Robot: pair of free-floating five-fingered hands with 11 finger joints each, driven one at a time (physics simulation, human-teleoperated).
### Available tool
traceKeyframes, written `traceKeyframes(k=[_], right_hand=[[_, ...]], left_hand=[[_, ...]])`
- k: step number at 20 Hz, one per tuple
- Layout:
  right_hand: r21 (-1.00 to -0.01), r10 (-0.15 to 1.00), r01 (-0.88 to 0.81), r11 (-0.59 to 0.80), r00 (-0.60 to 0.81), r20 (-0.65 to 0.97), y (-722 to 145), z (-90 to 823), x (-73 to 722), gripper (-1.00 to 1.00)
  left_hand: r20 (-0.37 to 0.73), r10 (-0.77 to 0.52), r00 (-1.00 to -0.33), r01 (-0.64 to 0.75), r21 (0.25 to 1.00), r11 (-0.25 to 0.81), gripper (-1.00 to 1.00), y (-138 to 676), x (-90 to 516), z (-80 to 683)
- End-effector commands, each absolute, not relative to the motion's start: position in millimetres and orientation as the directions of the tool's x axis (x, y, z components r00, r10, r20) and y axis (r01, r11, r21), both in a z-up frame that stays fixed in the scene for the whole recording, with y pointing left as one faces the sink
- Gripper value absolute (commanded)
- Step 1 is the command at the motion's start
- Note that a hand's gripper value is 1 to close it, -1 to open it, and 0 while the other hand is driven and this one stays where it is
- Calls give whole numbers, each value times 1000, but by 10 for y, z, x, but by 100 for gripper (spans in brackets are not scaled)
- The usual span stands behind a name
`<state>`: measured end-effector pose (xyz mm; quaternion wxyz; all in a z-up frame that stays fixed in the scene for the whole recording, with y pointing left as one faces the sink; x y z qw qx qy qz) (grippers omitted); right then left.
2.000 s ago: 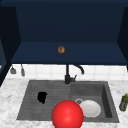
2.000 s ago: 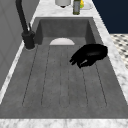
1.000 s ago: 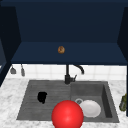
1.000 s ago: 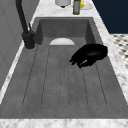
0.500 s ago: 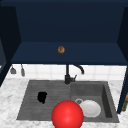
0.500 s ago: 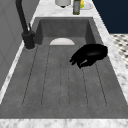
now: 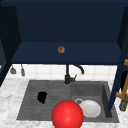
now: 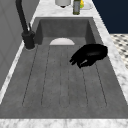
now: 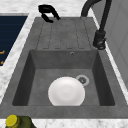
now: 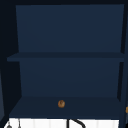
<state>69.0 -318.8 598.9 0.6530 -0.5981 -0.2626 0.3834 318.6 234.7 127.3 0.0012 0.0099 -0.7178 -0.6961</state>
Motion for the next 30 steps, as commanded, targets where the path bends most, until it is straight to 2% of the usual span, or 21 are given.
traceKeyframes(k=[1, 30], right_hand=[[-987, 768, -158, -15, 630, -112, -3058, 6038, 879, -100], [-988, 481, -145, -51, 864, -152, -2261, 5876, 1907, -100]], left_hand=[[-12, -16, -1000, -13, 999, 31, 0, 2347, 3186, 1273], [-12, -16, -1000, -13, 999, 31, 0, 2347, 3186, 1273]])
